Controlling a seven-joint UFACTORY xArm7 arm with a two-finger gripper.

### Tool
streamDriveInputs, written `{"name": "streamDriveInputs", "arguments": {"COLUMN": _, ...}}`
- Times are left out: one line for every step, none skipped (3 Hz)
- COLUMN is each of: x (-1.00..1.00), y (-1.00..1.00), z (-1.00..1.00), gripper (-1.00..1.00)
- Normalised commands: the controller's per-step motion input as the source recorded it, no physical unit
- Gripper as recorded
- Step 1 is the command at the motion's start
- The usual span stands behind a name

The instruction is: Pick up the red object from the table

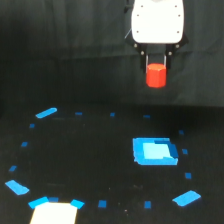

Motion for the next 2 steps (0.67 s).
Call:
{"name": "streamDriveInputs", "arguments": {"x": -0.17, "y": -0.02, "z": -0.43, "gripper": -1.0}}
{"name": "streamDriveInputs", "arguments": {"x": -0.5, "y": -0.26, "z": -0.42, "gripper": -0.74}}
